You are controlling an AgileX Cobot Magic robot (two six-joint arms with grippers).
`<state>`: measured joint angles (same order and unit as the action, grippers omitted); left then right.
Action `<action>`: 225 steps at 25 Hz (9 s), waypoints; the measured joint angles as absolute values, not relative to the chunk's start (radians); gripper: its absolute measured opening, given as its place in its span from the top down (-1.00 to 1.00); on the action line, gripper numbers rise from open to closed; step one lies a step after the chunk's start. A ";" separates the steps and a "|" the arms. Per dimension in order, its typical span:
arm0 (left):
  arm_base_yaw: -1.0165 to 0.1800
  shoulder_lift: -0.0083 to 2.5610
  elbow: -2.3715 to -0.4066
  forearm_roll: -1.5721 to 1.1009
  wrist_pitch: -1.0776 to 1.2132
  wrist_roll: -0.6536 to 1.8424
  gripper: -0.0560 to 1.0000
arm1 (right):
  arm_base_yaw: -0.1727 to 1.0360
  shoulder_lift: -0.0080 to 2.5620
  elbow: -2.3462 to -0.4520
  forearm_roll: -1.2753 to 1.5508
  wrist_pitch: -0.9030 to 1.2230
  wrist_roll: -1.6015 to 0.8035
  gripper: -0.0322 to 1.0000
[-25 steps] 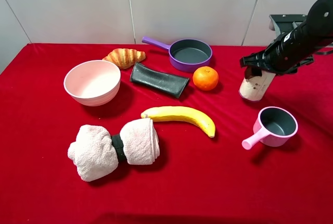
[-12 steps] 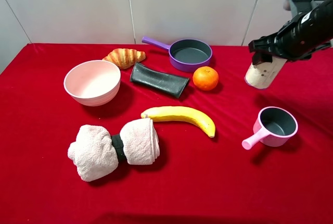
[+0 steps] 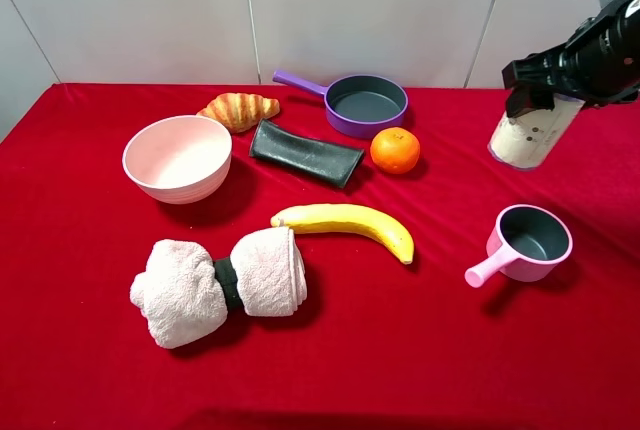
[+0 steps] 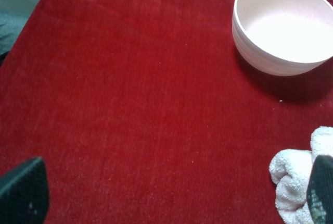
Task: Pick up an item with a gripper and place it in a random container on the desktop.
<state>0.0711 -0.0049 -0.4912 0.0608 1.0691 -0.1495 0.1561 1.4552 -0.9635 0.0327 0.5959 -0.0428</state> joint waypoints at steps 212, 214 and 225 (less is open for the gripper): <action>0.071 -0.005 -0.491 0.061 1.069 -0.149 -0.99 | 0.164 0.077 -0.539 0.035 1.125 -0.047 -0.40; 0.071 -0.005 -0.491 0.061 1.069 -0.149 -0.99 | 0.164 0.055 -0.535 0.033 1.103 -0.047 -0.40; 0.071 -0.005 -0.491 0.061 1.069 -0.149 -0.99 | 0.164 -0.004 -0.500 0.018 1.035 -0.013 -0.40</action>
<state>0.0711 -0.0049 -0.4912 0.0608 1.0691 -0.1495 0.1642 -0.0045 -0.4999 0.0179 1.0350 -0.0134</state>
